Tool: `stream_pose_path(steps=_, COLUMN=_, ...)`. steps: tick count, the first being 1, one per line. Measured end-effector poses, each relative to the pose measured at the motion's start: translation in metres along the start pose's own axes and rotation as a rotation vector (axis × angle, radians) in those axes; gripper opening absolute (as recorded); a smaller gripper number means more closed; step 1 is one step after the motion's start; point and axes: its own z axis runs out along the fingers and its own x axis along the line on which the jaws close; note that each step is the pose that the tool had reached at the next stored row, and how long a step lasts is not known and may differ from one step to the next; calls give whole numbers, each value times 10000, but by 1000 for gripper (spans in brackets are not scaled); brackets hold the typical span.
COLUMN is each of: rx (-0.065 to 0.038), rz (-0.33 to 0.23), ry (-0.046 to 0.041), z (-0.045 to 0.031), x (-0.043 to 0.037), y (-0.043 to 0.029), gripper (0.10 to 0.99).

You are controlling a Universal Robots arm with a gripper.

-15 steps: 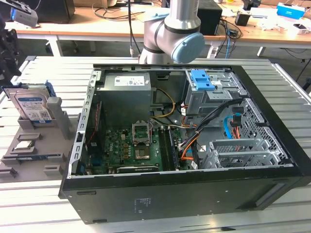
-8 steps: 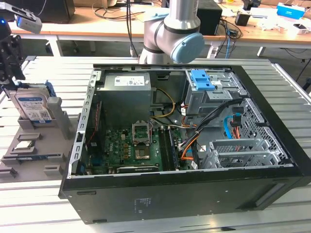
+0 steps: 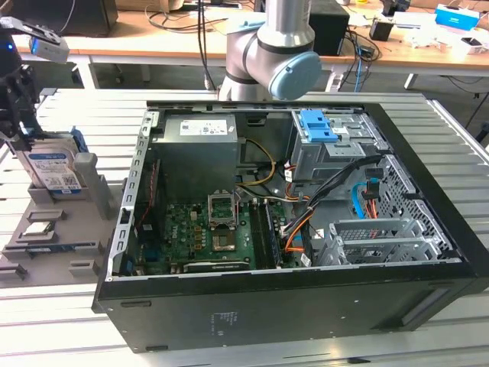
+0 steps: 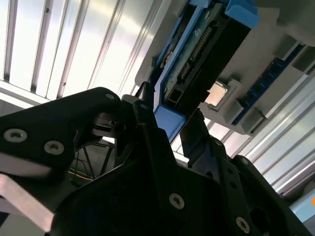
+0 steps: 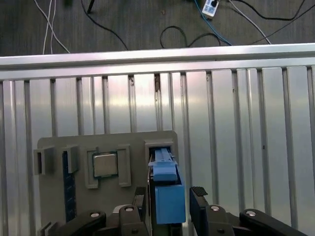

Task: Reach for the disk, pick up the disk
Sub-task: 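Pick up the disk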

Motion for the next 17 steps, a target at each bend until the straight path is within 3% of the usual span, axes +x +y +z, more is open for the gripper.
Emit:
stream_pose_path(steps=3, rx=0, rz=-291, ry=11, z=99, x=5, y=-4, gripper=482)
stream_pose_path(steps=10, rx=1, rz=-404, ry=16, z=240, x=4, y=-10, gripper=482)
stream_pose_path(steps=17, rx=-1, rz=-407, ry=17, z=244, x=4, y=-10, gripper=467)
